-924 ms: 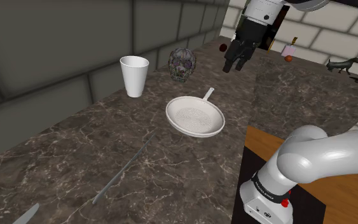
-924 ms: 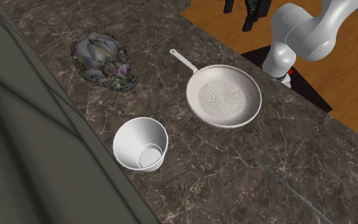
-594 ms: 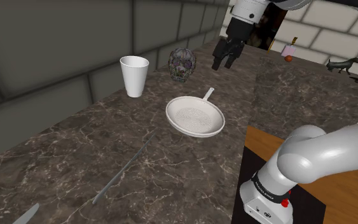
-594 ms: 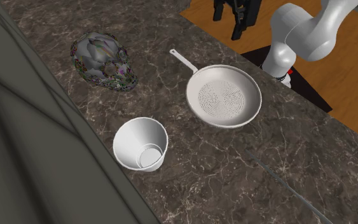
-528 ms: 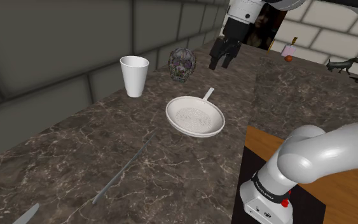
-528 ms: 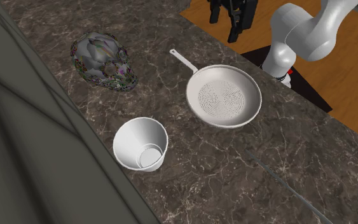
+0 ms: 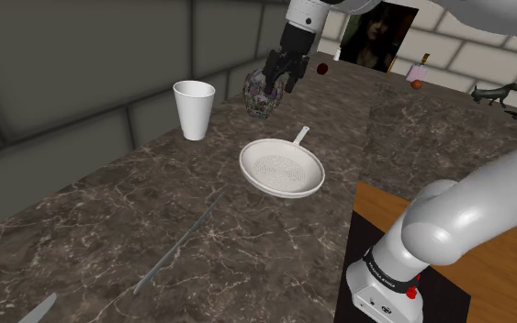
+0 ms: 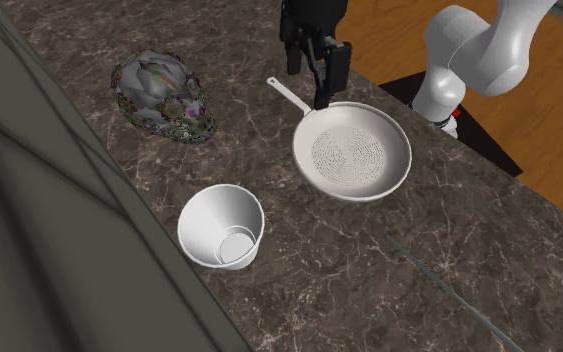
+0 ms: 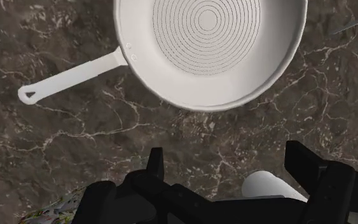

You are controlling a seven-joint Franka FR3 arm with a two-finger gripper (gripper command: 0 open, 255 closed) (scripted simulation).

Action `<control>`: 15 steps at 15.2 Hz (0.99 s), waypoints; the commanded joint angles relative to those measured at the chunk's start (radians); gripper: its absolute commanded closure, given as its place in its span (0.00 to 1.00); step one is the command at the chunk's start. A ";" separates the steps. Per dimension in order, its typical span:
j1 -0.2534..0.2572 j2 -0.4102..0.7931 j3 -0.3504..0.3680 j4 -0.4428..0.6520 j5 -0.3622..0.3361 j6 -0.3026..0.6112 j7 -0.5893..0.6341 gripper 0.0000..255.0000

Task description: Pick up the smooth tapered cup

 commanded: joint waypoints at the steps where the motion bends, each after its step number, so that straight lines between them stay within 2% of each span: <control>1: 0.007 0.086 0.012 0.068 0.003 0.020 0.009 0.00; 9: 0.035 0.398 0.046 0.376 -0.007 0.031 0.040 0.00; 15: 0.067 0.666 0.065 0.708 -0.031 -0.027 0.068 0.00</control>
